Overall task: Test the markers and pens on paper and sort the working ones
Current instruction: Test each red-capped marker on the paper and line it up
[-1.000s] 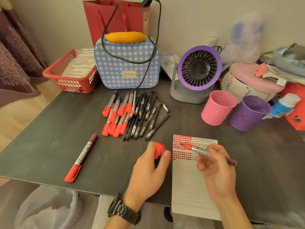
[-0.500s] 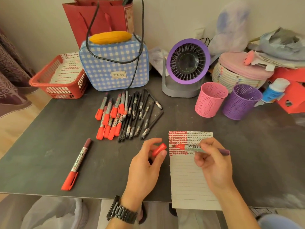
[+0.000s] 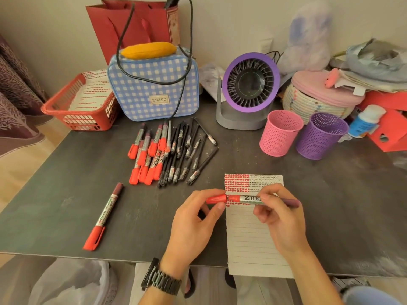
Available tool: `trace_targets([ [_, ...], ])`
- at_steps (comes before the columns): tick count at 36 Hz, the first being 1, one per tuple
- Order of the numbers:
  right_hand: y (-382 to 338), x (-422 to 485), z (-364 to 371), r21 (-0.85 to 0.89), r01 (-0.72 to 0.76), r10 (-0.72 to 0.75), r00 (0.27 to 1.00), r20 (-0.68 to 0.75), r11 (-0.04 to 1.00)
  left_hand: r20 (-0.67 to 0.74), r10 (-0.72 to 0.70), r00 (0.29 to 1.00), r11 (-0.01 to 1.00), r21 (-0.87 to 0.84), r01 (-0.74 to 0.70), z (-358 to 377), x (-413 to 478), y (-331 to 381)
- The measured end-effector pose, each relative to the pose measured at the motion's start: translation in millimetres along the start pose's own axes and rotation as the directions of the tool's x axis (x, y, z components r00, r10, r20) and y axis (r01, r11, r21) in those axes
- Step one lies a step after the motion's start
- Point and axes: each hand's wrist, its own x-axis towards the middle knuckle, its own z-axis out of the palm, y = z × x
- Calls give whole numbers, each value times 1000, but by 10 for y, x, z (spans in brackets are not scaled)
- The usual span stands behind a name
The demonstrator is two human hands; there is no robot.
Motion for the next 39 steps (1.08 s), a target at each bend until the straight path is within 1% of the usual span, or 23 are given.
trace_targets([
  [5, -5, -16, 3, -85, 25, -21, 999, 47, 996, -7, 41, 999, 999, -8, -41, 6, 2, 5],
  [9, -8, -31, 4, -176, 44, -30, 996, 81, 983, 14, 49, 999, 999, -9, -49, 5, 8, 2],
  [17, -35, -46, 23, -245, 86, -54, 990, 132, 966, 23, 31, 999, 998, -58, -29, -33, 8, -10],
  [22, -102, -65, 80, -314, 126, -69, 980, 186, 941, 8, 14, 1000, 992, -124, -13, -73, 18, 3],
  [27, -221, -78, 130, -372, 130, -54, 977, 209, 919, -12, -38, 999, 973, -230, 35, -124, 35, 0],
  [30, -296, -106, 154, -421, 144, -51, 973, 224, 895, 4, -89, 996, 943, -323, 86, -157, 29, 43],
  [32, -337, -152, 184, -419, 142, -42, 970, 240, 897, -3, -118, 993, 911, -398, 107, -190, 7, 82],
  [35, -346, -282, 276, -361, 122, -33, 969, 243, 925, -33, -180, 983, 864, -482, 142, -256, -58, 141],
  [37, -311, -403, 363, -297, 85, -28, 981, 190, 951, -19, -195, 981, 832, -532, 156, -326, -122, 163],
  [39, -243, -541, 454, -199, 27, -2, 992, 128, 980, 20, -181, 983, 785, -600, 157, -412, -190, 174],
])
